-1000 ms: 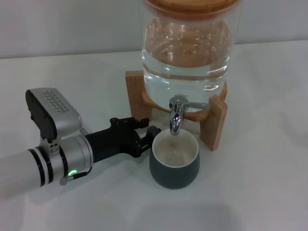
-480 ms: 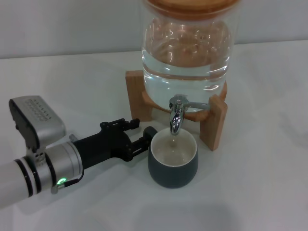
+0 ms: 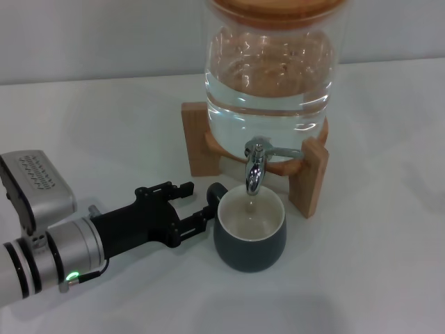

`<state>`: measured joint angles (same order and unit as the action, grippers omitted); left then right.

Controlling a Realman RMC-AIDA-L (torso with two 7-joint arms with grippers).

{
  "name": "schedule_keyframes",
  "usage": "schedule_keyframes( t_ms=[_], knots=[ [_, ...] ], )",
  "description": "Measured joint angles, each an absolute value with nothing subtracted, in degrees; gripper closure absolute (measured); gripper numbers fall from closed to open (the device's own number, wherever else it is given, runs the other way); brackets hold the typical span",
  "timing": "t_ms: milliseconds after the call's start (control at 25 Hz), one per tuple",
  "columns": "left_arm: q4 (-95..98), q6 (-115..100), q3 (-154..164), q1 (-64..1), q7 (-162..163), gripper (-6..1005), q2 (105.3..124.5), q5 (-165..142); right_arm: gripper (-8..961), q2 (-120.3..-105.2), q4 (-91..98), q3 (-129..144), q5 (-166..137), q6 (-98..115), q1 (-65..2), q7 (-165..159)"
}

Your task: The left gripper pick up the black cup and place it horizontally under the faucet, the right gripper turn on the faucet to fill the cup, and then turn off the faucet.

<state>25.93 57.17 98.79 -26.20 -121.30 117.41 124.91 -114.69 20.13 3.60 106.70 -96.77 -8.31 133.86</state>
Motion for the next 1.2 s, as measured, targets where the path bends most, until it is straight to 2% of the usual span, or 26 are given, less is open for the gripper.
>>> schedule_keyframes(
  t_ms=[520,880,1200],
  knots=[
    [26.12,65.37,89.25,-20.92,-122.62,393,116.15,122.53,127,-114.69,21.62,3.73,104.87,-96.68,-7.77,131.86],
    [25.84,66.22,74.99,-15.97,-124.61,393,116.14,122.49,128,-114.76,39.67,5.24,90.95,-101.11,-7.68,113.10],
    [25.74,65.74,64.02,-13.95,-124.91,394,116.59,122.49,128,-114.85,53.50,22.83,90.20,-102.84,-6.87,98.48]
  ],
)
